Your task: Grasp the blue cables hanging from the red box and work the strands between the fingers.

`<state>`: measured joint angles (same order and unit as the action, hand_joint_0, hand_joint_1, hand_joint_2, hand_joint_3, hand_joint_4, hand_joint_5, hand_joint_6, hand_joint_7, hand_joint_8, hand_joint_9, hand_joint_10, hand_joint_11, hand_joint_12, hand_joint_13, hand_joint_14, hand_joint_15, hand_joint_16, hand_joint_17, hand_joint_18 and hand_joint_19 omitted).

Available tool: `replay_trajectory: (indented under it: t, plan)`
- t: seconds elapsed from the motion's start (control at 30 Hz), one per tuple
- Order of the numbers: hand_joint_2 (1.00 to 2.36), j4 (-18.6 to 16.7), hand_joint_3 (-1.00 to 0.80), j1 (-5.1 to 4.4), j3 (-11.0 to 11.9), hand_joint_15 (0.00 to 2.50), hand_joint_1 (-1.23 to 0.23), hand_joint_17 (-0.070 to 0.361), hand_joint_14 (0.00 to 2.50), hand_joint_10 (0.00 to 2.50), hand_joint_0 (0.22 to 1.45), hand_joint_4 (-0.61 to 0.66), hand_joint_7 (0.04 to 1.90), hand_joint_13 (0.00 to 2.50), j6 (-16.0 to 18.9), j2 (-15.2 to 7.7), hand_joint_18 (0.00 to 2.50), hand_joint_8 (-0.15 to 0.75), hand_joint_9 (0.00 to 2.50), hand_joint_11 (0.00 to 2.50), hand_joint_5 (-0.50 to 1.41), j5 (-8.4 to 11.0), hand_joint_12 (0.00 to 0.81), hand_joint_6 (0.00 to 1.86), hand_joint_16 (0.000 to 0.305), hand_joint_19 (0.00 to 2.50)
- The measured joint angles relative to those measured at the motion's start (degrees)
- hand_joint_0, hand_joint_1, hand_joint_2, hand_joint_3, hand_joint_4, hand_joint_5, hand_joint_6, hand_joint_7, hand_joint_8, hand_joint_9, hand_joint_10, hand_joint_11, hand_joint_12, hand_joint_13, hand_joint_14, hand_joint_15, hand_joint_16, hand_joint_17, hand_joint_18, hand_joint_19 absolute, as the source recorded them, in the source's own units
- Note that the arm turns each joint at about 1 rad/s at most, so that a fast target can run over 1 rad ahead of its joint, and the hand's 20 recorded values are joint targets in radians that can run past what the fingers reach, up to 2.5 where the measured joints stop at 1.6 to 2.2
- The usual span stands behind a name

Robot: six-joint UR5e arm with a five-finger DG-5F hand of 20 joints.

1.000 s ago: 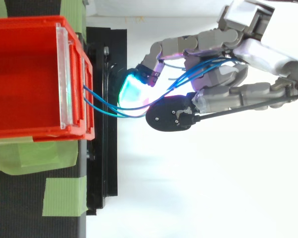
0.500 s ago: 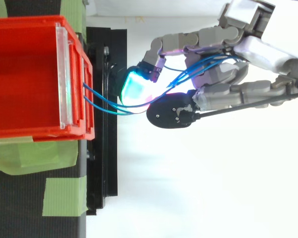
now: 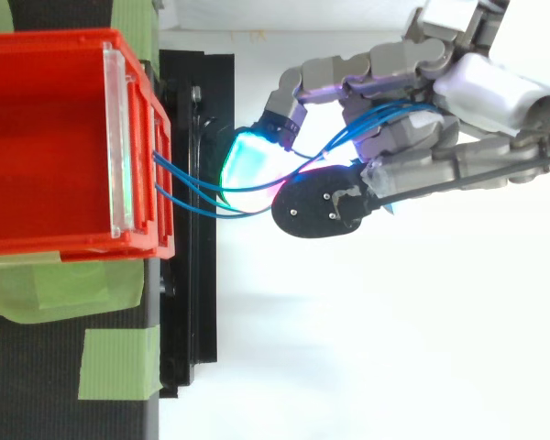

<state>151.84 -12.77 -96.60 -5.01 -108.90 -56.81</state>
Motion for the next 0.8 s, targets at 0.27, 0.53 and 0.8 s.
replay_trajectory:
  t: [0.27, 0.53, 0.8]
  plan:
    - [1.01, 0.2, -0.08, 0.05, 0.0, 1.64, -0.79, 0.134, 2.5, 2.5, 0.85, 0.29, 1.26, 1.01, 3.0, 0.0, 1.38, 0.427, 0.72, 2.47, 0.45, 0.21, 0.519, 0.02, 0.06, 0.82]
    - [1.02, 1.0, -0.39, 0.03, 0.0, 1.64, -0.74, 0.134, 2.5, 2.5, 0.73, 0.28, 1.28, 1.01, 1.4, 0.0, 1.38, 0.427, 0.72, 2.47, 0.38, 3.89, 0.519, 0.02, 0.06, 0.82]
    - [1.01, 1.2, -0.6, 0.05, 0.0, 1.64, -0.73, 0.134, 2.5, 2.5, 0.71, 0.27, 1.31, 1.01, -0.3, 0.0, 1.38, 0.427, 0.72, 2.47, 0.33, 5.95, 0.519, 0.01, 0.06, 0.82]
